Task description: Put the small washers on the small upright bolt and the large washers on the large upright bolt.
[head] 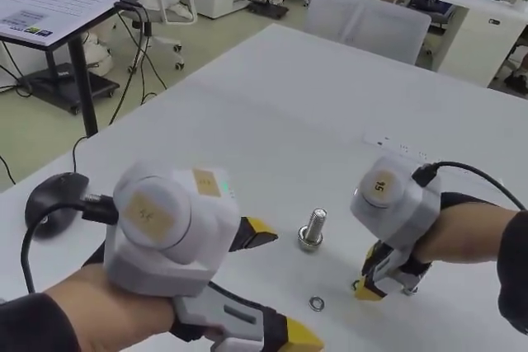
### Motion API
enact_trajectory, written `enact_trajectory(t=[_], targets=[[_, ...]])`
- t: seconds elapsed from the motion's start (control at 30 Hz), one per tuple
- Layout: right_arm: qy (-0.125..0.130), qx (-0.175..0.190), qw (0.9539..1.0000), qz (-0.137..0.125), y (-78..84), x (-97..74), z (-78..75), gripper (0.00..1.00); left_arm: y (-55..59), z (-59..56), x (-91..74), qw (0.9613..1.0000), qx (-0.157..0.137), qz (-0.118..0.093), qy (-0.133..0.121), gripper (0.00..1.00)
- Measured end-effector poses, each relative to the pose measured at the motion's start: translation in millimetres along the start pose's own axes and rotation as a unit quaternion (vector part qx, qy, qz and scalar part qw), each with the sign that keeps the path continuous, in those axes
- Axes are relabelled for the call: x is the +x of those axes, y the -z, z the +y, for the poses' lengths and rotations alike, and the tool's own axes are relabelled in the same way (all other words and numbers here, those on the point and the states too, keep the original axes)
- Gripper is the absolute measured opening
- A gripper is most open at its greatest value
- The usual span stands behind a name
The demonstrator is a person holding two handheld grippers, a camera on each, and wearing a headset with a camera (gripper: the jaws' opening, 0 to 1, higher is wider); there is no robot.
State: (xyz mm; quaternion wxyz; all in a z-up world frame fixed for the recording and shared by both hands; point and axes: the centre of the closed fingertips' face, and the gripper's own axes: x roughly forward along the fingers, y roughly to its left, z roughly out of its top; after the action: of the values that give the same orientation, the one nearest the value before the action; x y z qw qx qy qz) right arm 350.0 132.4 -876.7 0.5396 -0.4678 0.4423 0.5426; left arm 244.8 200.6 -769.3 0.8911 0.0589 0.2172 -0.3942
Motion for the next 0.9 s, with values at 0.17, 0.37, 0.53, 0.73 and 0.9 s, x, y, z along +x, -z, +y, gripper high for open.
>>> enact_trajectory(t=[0.17, 0.37, 0.53, 0.73, 0.9], targets=[[-0.004, -0.001, 1.0, 0.001, 0.0, 2.9, 1.7, 0.22, 0.4, 0.3, 0.1, 1.0, 0.0, 0.0, -0.001, 0.71], [-0.007, 0.005, 1.0, -0.002, -0.4, 3.0, 1.9, 0.21, 1.1, 0.8, 0.0, 1.0, 0.0, 0.001, -0.002, 0.71], [-0.006, 0.004, 1.0, -0.003, -0.5, 3.3, 1.2, 0.2, 1.6, 1.0, 0.0, 1.0, 0.0, 0.001, -0.002, 0.71], [-0.006, -0.001, 1.0, -0.001, 0.1, 3.1, 3.6, 0.17, 1.6, 0.4, 0.4, 1.0, 0.0, 0.002, -0.002, 0.71], [-0.003, -0.006, 1.0, 0.001, 0.7, 2.7, 2.9, 0.14, 1.3, -0.1, 0.8, 1.0, 0.0, 0.002, -0.002, 0.71]])
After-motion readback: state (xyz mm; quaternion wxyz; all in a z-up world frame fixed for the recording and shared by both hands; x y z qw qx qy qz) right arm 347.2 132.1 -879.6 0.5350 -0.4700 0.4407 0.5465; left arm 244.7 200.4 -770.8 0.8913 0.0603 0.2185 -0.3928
